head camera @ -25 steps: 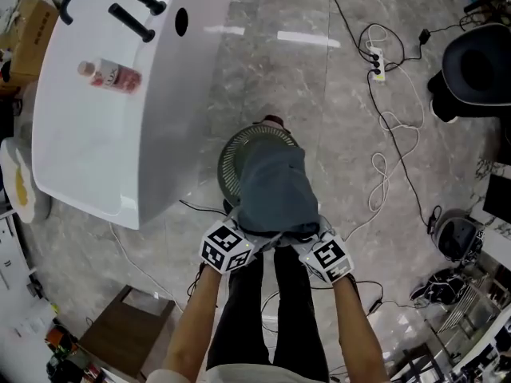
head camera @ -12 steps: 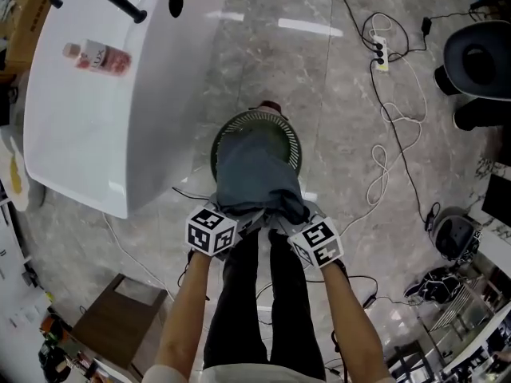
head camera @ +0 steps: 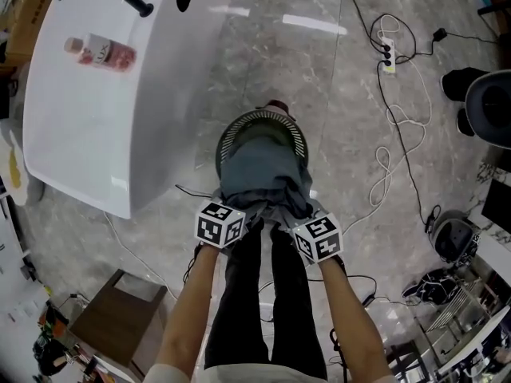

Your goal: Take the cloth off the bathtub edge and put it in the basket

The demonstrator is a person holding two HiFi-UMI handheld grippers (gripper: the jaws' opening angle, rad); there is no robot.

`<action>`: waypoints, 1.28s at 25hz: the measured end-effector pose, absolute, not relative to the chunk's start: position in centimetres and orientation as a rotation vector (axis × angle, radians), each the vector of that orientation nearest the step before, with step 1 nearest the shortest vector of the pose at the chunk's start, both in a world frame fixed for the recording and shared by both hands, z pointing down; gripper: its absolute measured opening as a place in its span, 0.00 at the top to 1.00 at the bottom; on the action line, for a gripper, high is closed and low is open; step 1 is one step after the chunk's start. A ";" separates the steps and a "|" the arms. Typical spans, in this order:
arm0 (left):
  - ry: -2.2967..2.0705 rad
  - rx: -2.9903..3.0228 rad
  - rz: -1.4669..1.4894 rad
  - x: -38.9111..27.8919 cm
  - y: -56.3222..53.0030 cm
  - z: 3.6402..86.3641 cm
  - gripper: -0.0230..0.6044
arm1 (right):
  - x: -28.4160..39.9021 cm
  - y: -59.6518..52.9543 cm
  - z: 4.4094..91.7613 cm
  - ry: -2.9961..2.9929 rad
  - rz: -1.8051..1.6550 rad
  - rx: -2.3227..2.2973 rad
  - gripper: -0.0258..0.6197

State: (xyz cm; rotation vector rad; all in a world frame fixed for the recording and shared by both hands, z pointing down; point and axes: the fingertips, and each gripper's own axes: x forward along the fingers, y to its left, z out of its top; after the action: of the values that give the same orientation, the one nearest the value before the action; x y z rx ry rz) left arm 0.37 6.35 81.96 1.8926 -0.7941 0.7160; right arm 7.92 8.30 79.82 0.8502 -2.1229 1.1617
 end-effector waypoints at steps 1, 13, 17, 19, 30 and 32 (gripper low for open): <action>-0.796 1.883 0.721 0.1 6.3 82.2 0.33 | 7.9 8.1 80.0 -2.112 1.172 0.867 0.86; -0.858 1.861 0.723 -5.0 4.9 82.6 0.32 | 7.2 4.7 82.7 -1.994 1.273 1.052 0.86; -0.824 1.890 0.713 -5.5 5.1 81.9 0.32 | 5.4 4.9 85.4 -1.926 1.276 1.022 0.86; -0.813 1.897 0.692 -5.6 5.2 81.5 0.32 | 4.5 4.7 86.4 -1.899 1.290 1.023 0.86; -0.815 1.874 0.611 -8.5 4.9 81.3 0.32 | -2.8 -2.5 85.5 -2.049 1.352 1.076 0.86; -0.829 1.864 0.615 -9.4 4.3 81.6 0.32 | -2.4 -2.7 86.1 -2.023 1.379 1.121 0.86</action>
State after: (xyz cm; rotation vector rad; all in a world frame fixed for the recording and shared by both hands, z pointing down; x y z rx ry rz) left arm -9.36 4.34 81.64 1.8644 -0.8290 0.6146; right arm -2.41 -2.68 86.13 1.1215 -2.0230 1.3790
